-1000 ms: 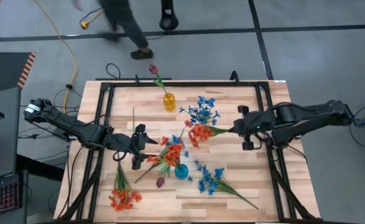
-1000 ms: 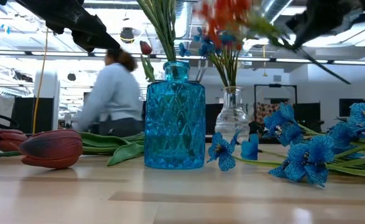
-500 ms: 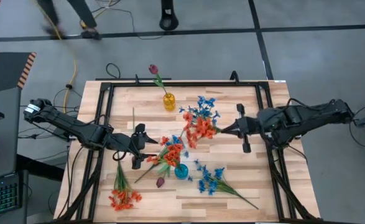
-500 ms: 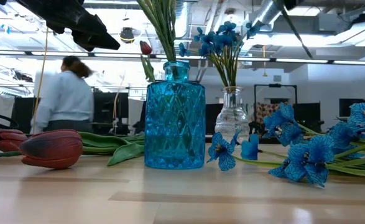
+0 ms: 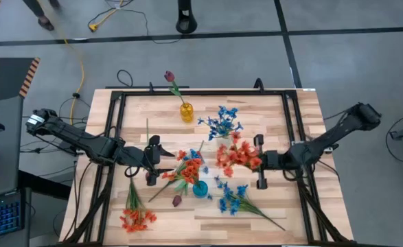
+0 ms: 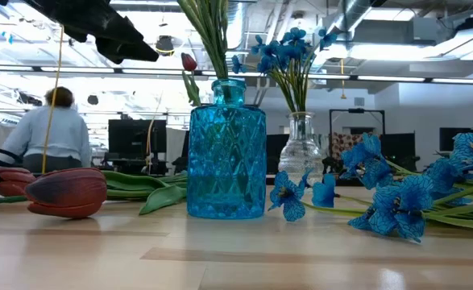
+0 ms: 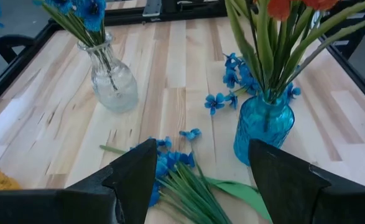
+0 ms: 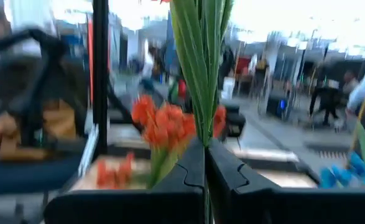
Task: Sort flowers into vase by color
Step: Put the right orange flowers into the blue vase, then put the left blue flowers into the transparent vase
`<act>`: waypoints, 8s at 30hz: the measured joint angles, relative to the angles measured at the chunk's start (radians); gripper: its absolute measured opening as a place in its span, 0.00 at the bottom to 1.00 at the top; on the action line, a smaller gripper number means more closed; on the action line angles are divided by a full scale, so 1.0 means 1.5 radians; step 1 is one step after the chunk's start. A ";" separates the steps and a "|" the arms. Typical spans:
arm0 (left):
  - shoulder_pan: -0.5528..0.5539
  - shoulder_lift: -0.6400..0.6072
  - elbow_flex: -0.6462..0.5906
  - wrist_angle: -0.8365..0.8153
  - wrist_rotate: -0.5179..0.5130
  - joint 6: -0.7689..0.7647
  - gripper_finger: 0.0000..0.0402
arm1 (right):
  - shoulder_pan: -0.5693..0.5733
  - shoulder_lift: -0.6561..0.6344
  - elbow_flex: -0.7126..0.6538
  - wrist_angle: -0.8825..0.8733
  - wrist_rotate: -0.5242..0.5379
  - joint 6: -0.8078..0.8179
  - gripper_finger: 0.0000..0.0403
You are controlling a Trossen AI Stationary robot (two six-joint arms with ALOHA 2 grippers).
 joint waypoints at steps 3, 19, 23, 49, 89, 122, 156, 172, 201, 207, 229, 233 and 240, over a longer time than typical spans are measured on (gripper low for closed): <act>0.000 0.000 0.000 0.004 0.000 0.000 0.60 | 0.006 0.093 -0.006 0.156 -0.002 -0.027 0.06; 0.000 0.000 0.000 0.012 0.000 0.012 0.60 | 0.006 0.483 0.111 0.534 -0.043 -0.037 0.07; 0.000 0.000 0.000 0.016 0.000 0.012 0.60 | 0.006 0.534 0.174 0.534 -0.054 -0.051 0.07; 0.000 0.000 0.000 0.025 0.002 0.013 0.60 | 0.037 0.568 0.204 0.484 0.051 -0.082 0.07; 0.000 0.000 0.000 0.025 0.004 0.013 0.60 | 0.017 0.568 0.204 0.227 0.102 -0.081 0.10; 0.000 0.000 0.000 0.025 0.006 0.013 0.60 | 0.019 0.470 0.205 0.029 0.119 0.064 0.51; 0.000 0.152 0.000 -0.053 0.003 -0.170 0.60 | 0.029 0.241 0.205 -0.523 0.117 0.288 0.51; -0.002 0.298 0.000 -0.039 0.018 -0.263 0.60 | 0.029 0.241 0.205 -0.523 0.115 0.287 0.51; -0.019 0.370 0.000 0.013 0.005 -0.335 0.46 | 0.029 0.241 0.205 -0.526 0.115 0.286 0.51; -0.019 0.368 0.000 0.013 0.005 -0.352 0.29 | 0.029 0.241 0.205 -0.526 0.115 0.287 0.51; -0.019 0.305 -0.001 0.005 0.005 -0.373 0.01 | 0.029 0.241 0.205 -0.501 0.116 0.287 0.51; -0.019 0.245 -0.001 -0.011 -0.005 -0.363 0.01 | 0.029 0.240 0.205 -0.491 0.116 0.287 0.51; -0.018 0.128 -0.001 -0.053 -0.055 -0.347 0.01 | 0.029 0.240 0.220 -0.464 0.118 0.286 0.51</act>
